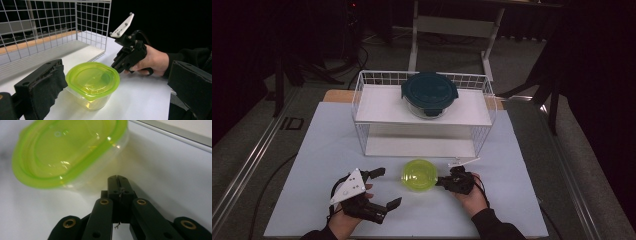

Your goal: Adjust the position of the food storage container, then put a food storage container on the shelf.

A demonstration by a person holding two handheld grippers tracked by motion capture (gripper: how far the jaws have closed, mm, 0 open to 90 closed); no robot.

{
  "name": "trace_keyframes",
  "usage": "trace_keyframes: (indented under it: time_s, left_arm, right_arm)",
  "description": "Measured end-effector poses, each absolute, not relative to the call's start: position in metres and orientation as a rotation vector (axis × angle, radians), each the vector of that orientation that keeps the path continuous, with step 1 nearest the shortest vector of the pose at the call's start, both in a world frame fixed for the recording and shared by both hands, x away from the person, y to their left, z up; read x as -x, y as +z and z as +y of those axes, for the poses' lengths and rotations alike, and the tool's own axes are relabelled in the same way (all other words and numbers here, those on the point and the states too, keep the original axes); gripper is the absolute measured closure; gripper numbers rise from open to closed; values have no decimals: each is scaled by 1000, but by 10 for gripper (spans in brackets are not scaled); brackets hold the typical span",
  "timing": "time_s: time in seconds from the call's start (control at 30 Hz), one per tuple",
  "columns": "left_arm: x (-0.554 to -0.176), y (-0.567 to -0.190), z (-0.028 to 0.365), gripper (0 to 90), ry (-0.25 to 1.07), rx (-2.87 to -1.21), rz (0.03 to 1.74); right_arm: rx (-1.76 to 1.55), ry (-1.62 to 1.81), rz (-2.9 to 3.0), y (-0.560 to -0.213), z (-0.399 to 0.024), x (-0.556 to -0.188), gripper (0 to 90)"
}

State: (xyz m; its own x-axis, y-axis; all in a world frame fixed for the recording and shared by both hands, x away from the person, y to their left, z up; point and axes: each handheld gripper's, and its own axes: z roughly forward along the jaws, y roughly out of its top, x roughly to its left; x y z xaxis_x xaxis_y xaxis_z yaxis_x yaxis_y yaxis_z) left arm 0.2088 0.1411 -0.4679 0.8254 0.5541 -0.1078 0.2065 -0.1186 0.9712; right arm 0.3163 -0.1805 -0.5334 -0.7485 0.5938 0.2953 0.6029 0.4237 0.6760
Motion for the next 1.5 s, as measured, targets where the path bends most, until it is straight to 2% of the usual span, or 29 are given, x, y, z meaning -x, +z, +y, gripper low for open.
trace_keyframes:
  time_s: [0.1,0.3,0.4,0.63,0.8,1.07,1.23,1.5]
  left_arm:
    - [-210,-468,141,12,323,-1692,602]
    - [-211,-469,140,12,318,-1705,598]
    - [-212,-469,140,13,322,-1708,592]
    - [-217,-462,137,13,299,-1723,563]
    - [-225,-456,136,13,150,-1712,540]
    - [-246,-446,137,13,153,-1757,631]
    - [-257,-447,134,13,150,-1778,680]
    - [-283,-460,130,13,39,-1762,834]
  right_arm:
    - [1128,-1283,-2642,-528,-191,-313,882]
    - [1137,-1388,-2656,-506,-210,-300,756]
    - [1135,-1461,-2655,-492,-216,-292,650]
    - [1150,-1605,-2563,-471,-218,-281,280]
    - [1090,-1641,-2521,-463,-215,-278,146]
    - [1082,-1645,-2553,-452,-208,-281,166]
    - [1109,-1597,-2515,-451,-206,-292,146]
    - [1239,-1517,-2409,-461,-197,-302,139]
